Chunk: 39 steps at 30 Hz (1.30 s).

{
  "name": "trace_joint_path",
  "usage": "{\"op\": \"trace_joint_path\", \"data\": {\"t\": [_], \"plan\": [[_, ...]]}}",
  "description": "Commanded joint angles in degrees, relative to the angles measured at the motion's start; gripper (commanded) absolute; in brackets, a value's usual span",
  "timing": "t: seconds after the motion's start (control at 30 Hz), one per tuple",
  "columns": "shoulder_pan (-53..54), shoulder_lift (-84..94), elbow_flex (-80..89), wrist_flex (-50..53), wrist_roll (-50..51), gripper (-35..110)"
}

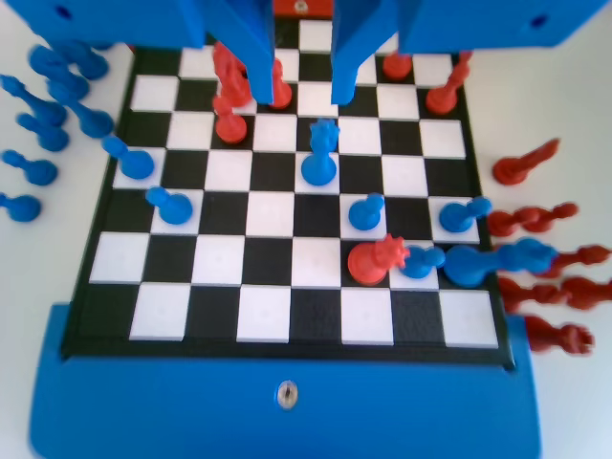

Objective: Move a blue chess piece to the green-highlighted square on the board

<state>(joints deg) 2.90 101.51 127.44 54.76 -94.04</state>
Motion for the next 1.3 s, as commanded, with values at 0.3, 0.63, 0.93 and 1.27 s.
{"op": "trace_joint_path", "data": {"t": [0.3, 0.63, 0.93, 1.27], "plan": [[2.6, -2.2, 0.7, -2.5, -0.7, 11], [4.7, -3.6, 1.8, -5.9, -2.6, 11], [3.6, -6.9, 0.7, -7.9, -2.7, 11], [2.5, -9.1, -0.8, -10.1, -2.5, 11]]}}
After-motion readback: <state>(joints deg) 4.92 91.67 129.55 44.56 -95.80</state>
